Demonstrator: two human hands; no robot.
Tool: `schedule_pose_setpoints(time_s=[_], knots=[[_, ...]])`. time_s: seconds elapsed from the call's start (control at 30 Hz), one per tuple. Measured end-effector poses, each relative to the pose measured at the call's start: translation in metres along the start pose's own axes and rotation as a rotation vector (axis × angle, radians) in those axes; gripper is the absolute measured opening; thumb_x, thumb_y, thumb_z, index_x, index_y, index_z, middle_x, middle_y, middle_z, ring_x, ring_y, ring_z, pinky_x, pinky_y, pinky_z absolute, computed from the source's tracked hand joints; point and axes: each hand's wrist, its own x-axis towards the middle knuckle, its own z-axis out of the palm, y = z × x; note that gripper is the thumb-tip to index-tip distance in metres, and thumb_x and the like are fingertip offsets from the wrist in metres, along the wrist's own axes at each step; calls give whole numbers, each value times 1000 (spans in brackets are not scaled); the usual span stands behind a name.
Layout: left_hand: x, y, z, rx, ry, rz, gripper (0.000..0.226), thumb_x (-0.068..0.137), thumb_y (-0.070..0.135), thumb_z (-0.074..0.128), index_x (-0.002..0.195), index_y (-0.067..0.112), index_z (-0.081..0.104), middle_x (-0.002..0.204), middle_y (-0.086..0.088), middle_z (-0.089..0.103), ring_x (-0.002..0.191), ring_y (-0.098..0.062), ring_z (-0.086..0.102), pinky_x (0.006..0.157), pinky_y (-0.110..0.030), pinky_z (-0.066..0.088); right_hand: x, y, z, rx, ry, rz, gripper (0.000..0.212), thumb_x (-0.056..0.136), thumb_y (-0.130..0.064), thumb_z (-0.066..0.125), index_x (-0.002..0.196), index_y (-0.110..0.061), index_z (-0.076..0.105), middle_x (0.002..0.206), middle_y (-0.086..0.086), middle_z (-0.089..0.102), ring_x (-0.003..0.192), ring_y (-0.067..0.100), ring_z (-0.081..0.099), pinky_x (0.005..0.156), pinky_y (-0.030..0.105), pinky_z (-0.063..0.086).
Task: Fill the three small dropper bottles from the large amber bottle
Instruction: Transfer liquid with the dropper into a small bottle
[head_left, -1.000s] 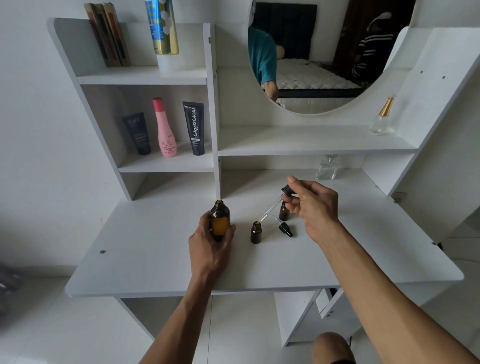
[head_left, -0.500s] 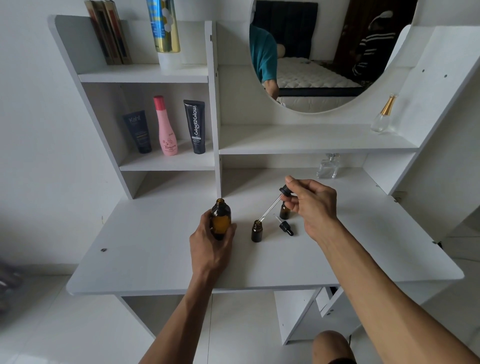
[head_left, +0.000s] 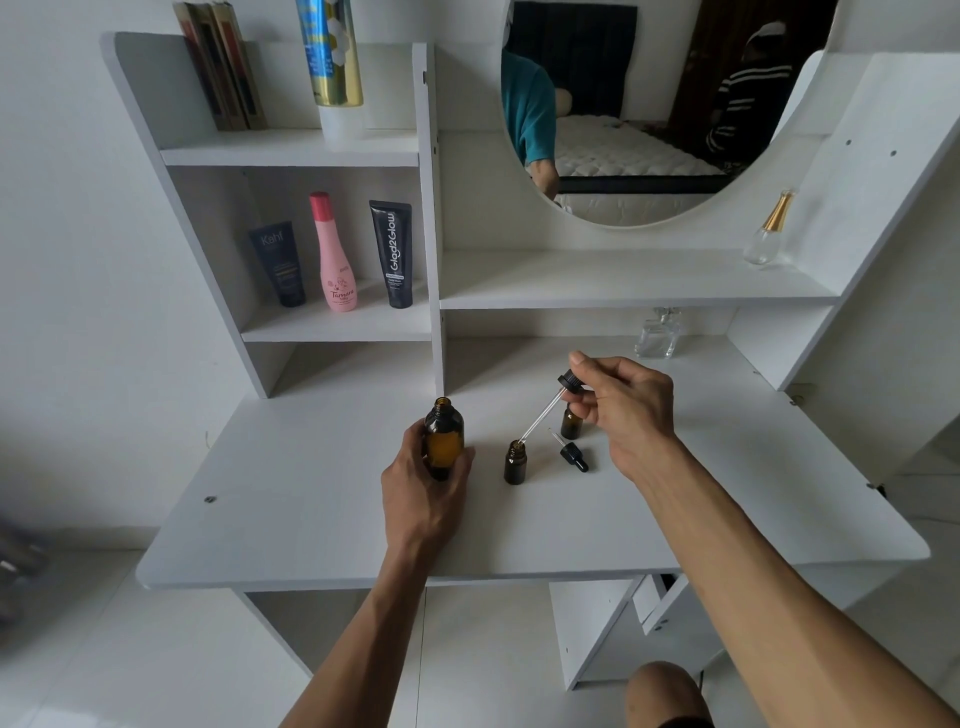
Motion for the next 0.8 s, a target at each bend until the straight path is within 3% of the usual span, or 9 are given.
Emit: schedule_pose_setpoints(time_s=[0.27,0.8], knots=[[-1,2,-1,-2,0,-2,42,83,32,77,120,22,60,92,10,66,73,0,57,62,2,36,1,-1,1,-13,-7,-12,19,85,-21,81,77,-9,69,81,14,72,65,24,70,55,26,55],[0,0,0,-12,-8,5,43,84,34,76,122,22,59,98,7,67,83,-13,61,63,2,37,2,-2,1,-53,-25,-41,19,84,-22,81,79,-7,69,82,14,73,66,23,72,57,27,55]])
